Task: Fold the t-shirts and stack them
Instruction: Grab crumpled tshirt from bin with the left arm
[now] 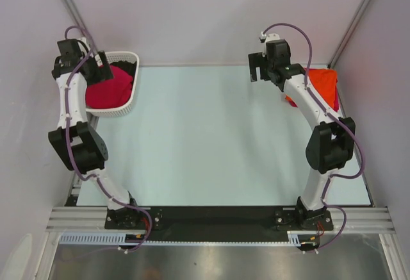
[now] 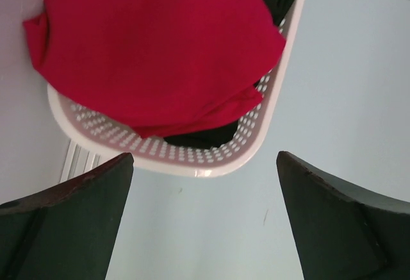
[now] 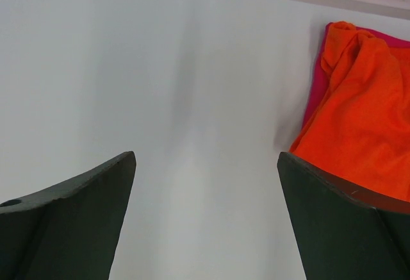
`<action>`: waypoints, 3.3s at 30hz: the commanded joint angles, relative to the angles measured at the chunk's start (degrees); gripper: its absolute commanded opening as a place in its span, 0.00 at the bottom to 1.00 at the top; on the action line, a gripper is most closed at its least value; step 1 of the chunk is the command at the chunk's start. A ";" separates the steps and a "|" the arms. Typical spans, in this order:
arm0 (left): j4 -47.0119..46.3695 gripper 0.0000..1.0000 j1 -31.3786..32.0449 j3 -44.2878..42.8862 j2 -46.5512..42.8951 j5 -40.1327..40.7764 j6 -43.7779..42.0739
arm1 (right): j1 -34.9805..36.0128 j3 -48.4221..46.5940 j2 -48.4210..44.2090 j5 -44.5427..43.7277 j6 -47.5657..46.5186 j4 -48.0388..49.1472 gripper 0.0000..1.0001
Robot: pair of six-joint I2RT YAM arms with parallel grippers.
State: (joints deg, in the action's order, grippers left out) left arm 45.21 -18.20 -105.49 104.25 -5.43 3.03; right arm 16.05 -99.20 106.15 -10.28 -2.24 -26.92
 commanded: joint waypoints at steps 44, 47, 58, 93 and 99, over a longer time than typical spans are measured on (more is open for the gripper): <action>-24.98 1.00 -2.98 1.25 3.24 -33.93 17.80 | 1.18 -6.62 7.85 3.60 1.80 0.64 1.00; -22.82 0.94 -2.99 -1.98 4.64 -30.18 14.12 | 1.17 -6.36 7.50 3.25 1.71 0.55 1.00; -5.58 0.96 5.35 -22.56 21.16 -0.83 1.37 | -0.14 -5.13 6.53 3.60 1.54 0.11 1.00; 5.06 0.87 12.48 -20.10 33.30 19.84 -3.47 | -3.31 -4.25 5.74 7.73 1.98 0.29 1.00; 6.03 0.22 10.55 -22.83 35.23 21.87 1.80 | -4.10 -2.93 4.42 8.17 1.89 0.29 1.00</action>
State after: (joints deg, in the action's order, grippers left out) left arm 49.39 -6.92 -126.06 136.99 16.47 1.69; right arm 12.60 -102.89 113.80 -2.87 -0.62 -27.16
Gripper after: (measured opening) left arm 0.499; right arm 0.995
